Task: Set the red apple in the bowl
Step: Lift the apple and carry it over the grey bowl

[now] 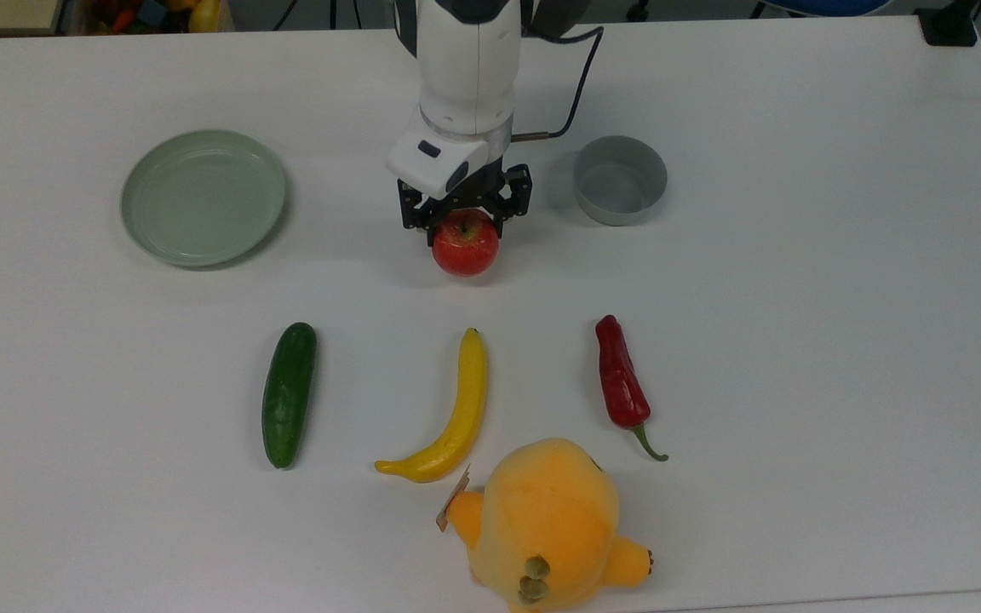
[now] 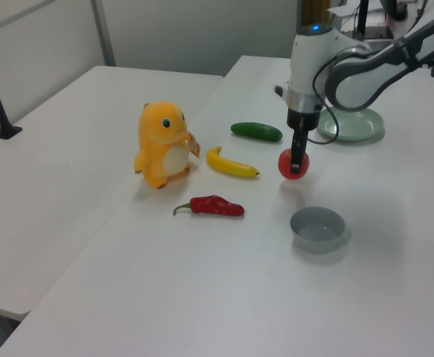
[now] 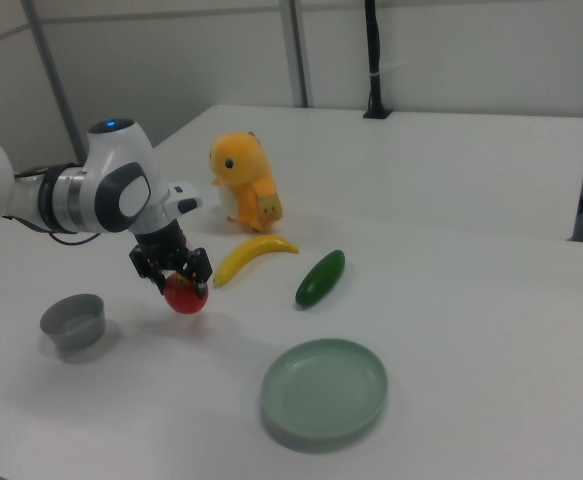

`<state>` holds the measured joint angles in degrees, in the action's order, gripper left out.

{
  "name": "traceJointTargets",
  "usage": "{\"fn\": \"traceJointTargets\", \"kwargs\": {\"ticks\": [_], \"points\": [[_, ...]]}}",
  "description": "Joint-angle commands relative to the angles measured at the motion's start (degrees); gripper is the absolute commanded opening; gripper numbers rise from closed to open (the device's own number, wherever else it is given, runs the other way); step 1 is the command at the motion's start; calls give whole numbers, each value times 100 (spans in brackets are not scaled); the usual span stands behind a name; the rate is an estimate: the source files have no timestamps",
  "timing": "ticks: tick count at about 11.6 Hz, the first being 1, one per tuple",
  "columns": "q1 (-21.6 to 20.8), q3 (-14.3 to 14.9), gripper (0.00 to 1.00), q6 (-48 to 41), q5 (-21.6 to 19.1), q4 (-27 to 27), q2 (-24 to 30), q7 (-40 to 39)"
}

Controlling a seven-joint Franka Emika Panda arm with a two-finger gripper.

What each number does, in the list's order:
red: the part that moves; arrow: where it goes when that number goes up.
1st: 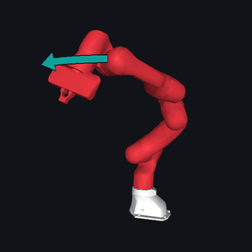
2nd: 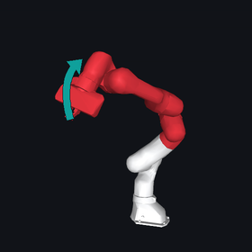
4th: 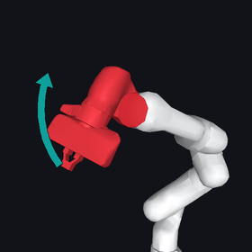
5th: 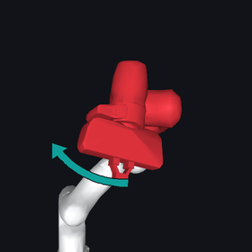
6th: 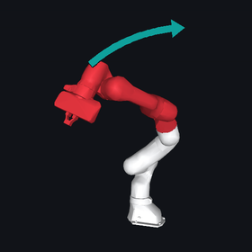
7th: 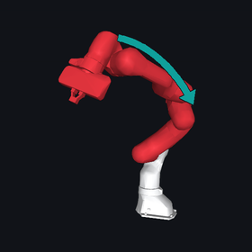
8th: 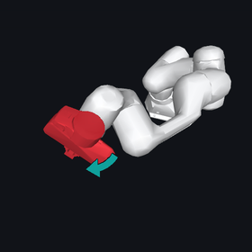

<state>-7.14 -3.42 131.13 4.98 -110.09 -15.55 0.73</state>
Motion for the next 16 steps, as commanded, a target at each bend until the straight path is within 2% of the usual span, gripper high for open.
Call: {"fn": "traceJointTargets", "kwargs": {"ticks": [1,5,7,9,11,13,16], "points": [[11,43,4,-411,82,-48,613,111],[-33,209,4,-1360,-15,58,1623,129],[-77,411,4,-1756,-373,67,2089,111],[-94,465,5,-2387,-682,268,2284,-134],[-243,465,5,-2531,-779,295,2434,-135],[-419,360,5,-2575,-849,295,2452,-65],[-560,-104,6,-2566,-999,286,2426,14]]}}
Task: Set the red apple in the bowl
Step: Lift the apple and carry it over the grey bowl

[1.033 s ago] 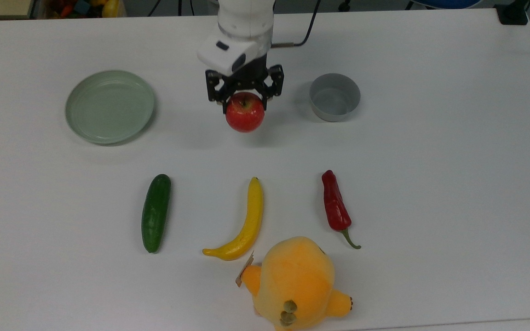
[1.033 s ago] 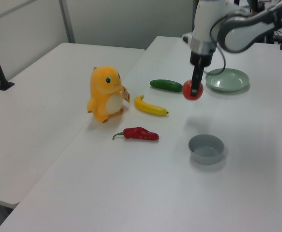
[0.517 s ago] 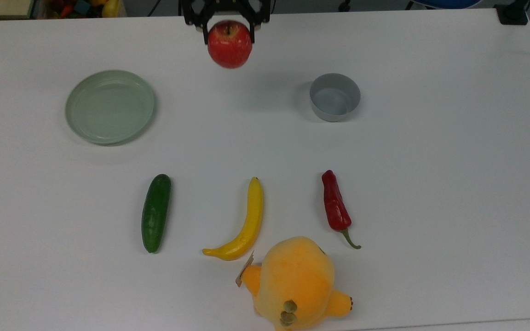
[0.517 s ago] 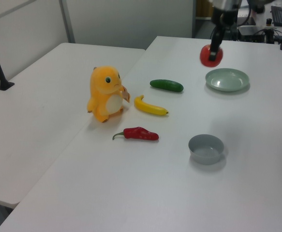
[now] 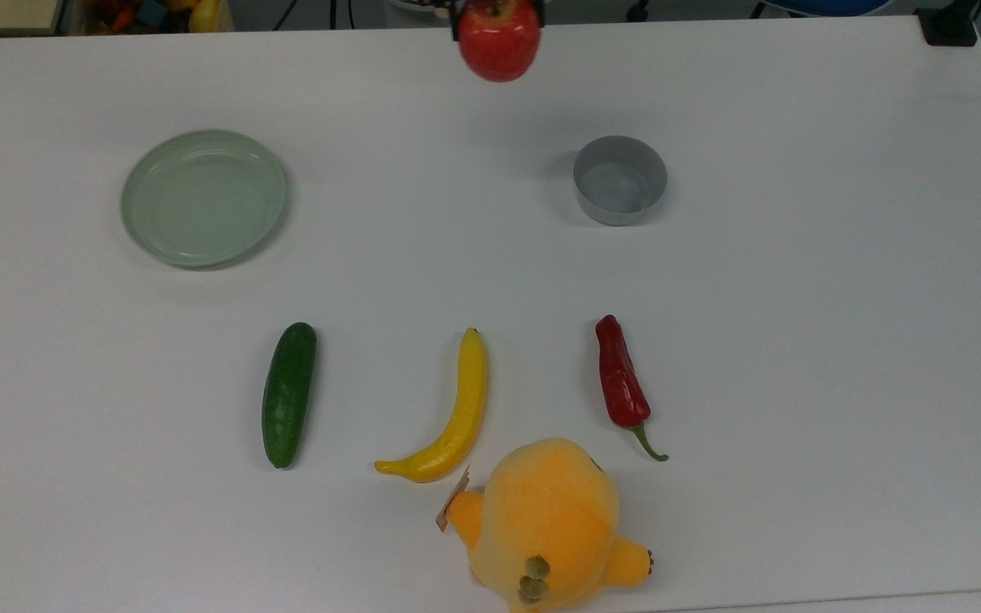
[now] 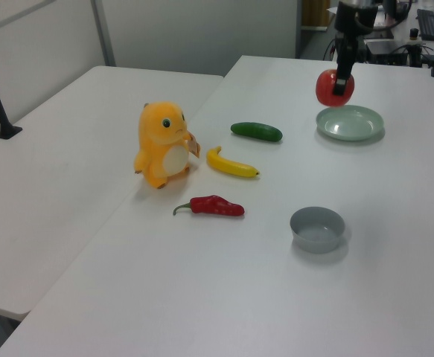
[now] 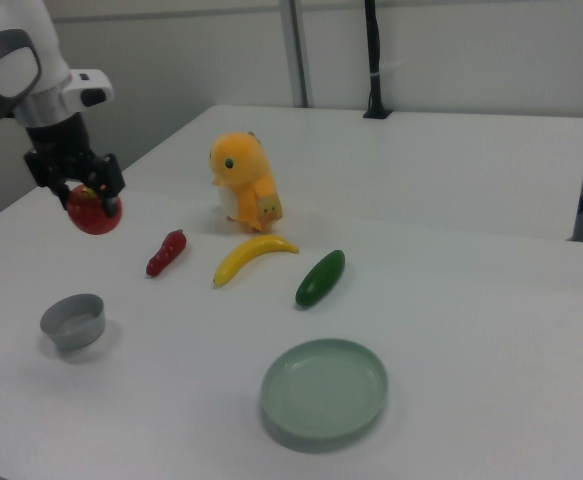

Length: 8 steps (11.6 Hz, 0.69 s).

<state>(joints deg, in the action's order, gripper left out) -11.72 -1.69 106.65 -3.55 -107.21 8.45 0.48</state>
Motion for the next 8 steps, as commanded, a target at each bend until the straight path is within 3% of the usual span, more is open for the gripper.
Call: {"fn": "traceJointTargets", "kwargs": {"ticks": [1,5,8], "points": [[-128,-471,6,-109,-146,-45,8,66],[-137,-1042,10,83,-137,-282,-430,356],[-216,-1167,10,732,-93,-729,-721,374]]}}
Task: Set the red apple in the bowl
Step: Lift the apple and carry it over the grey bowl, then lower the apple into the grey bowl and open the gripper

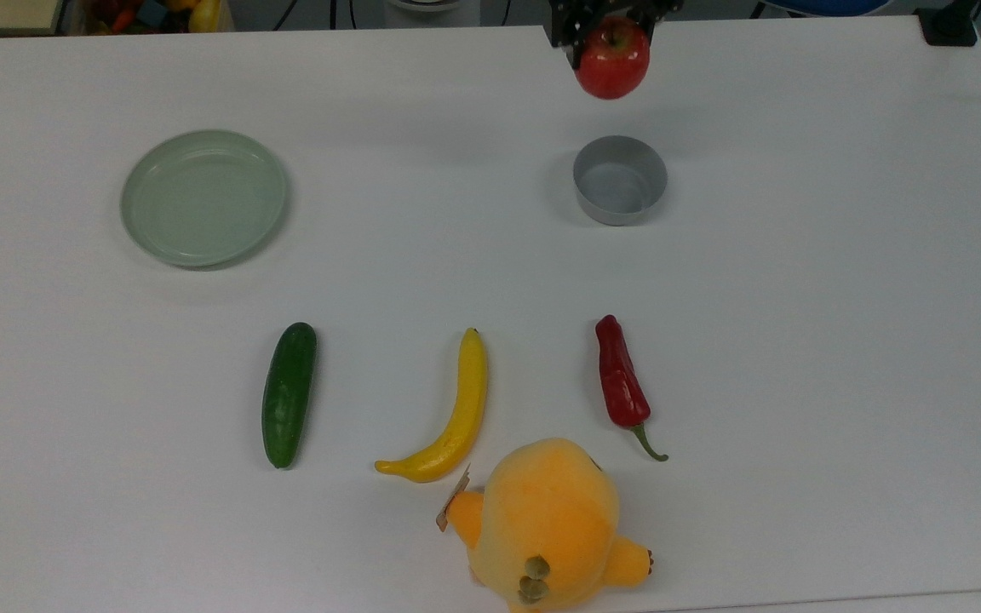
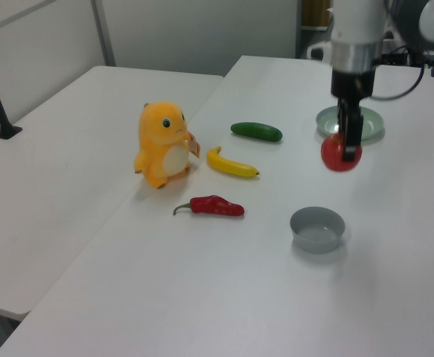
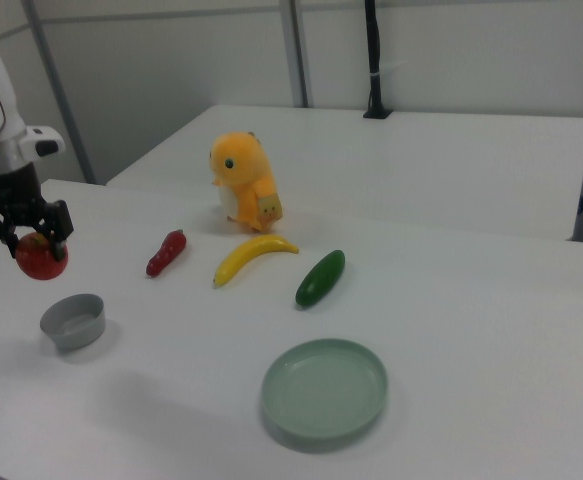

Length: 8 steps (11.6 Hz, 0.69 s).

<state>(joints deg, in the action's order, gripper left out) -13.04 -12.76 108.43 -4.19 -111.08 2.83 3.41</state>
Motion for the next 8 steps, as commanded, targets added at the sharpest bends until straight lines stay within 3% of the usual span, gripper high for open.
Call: {"fn": "traceJointTargets", "kwargs": {"ticks": [1,8], "points": [[-137,-69,11,870,14,-449,-334,255],[-375,-157,12,2042,910,-740,-1144,1433]]}}
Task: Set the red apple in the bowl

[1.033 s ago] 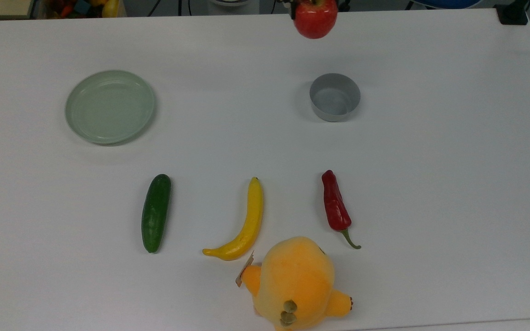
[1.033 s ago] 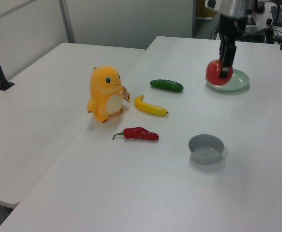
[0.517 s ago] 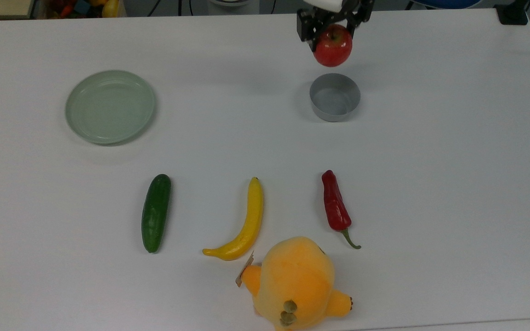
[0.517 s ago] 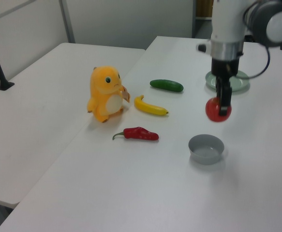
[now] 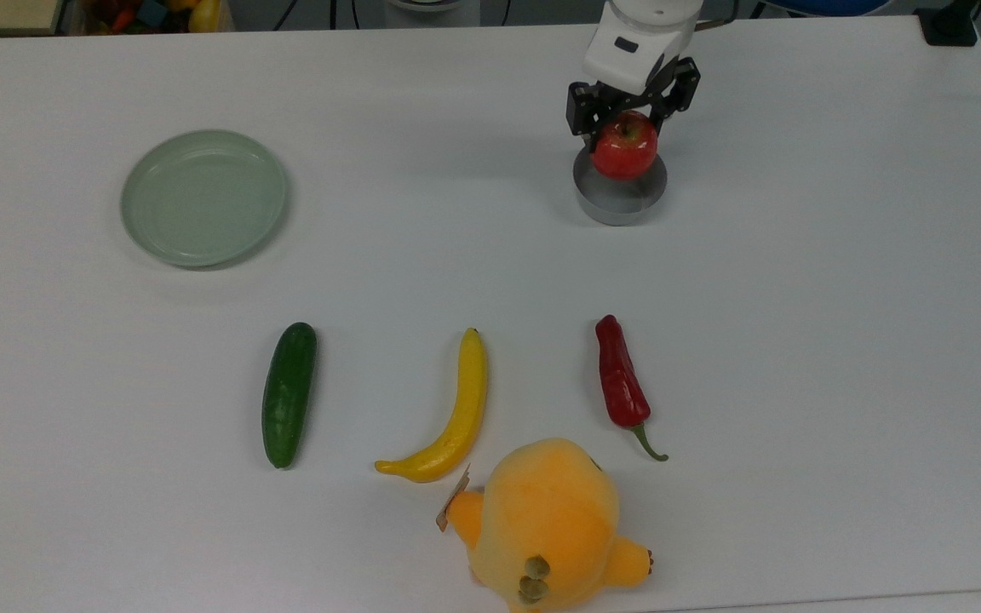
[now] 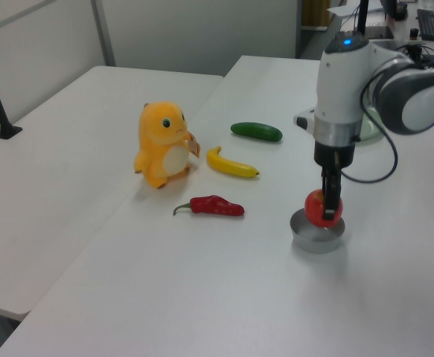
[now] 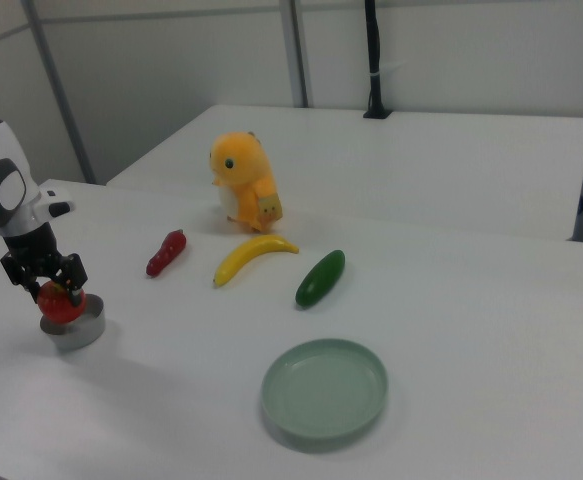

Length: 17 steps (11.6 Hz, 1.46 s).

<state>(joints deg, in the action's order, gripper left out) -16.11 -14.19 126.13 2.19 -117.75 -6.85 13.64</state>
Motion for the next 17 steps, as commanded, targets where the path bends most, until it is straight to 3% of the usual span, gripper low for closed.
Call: {"fn": "traceJointTargets", "kwargs": {"ticks": [1,3,4,5,6,10,14,16,17], "points": [[-59,-31,12,376,291,-72,-246,455],[-50,-31,23,474,326,-72,-291,490],[-50,-31,41,474,326,-64,-308,664],[-42,-40,94,430,326,-55,-317,675],[-15,-40,100,404,326,-46,-300,675],[46,-40,100,-95,317,68,-11,675],[572,-31,100,-1967,159,903,1059,693],[775,135,100,-2537,-59,1331,1492,649],[872,371,100,-3080,-226,1795,1493,553]]}}
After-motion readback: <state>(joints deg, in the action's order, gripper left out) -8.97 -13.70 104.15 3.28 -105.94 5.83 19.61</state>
